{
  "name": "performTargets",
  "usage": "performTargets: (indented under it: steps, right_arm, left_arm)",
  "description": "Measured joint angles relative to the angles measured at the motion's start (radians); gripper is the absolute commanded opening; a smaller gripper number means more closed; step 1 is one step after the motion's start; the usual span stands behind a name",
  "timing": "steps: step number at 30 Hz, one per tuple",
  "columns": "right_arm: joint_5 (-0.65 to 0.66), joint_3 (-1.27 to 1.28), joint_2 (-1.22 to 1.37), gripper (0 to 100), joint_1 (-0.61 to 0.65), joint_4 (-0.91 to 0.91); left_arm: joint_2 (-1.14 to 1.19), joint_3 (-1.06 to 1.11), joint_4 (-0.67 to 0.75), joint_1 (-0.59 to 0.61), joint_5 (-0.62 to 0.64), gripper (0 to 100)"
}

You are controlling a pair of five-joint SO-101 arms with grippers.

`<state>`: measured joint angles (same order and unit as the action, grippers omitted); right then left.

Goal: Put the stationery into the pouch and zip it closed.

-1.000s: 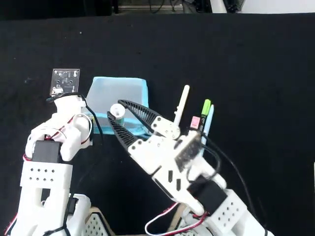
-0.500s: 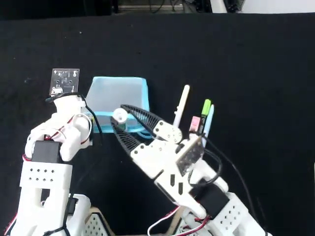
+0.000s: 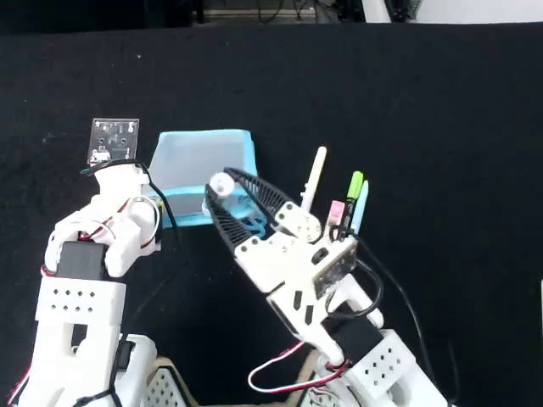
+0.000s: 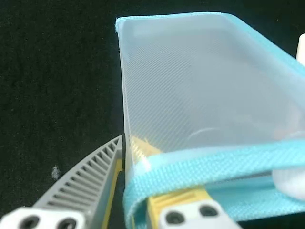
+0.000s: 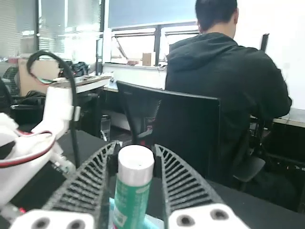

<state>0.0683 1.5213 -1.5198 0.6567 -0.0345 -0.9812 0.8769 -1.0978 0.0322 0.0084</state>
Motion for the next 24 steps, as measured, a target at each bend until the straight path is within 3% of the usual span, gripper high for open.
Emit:
performTargets:
  steps: [9,19,24]
  right_arm:
    - [0.0,0.0,0.0,1.1,-0.006,-0.011]
    - [0.169,-0.132,0.272,1.1,0.028,-0.021]
    - [0.181,-0.137,0.245,1.1,0.035,-0.002]
  left_arm:
    - [0.0,0.0,0.0,0.0,0.0,3]
    - [0.003,0.0,0.002,0.0,0.0,3]
    - [0.005,0.0,0.002,0.0,0.0,3]
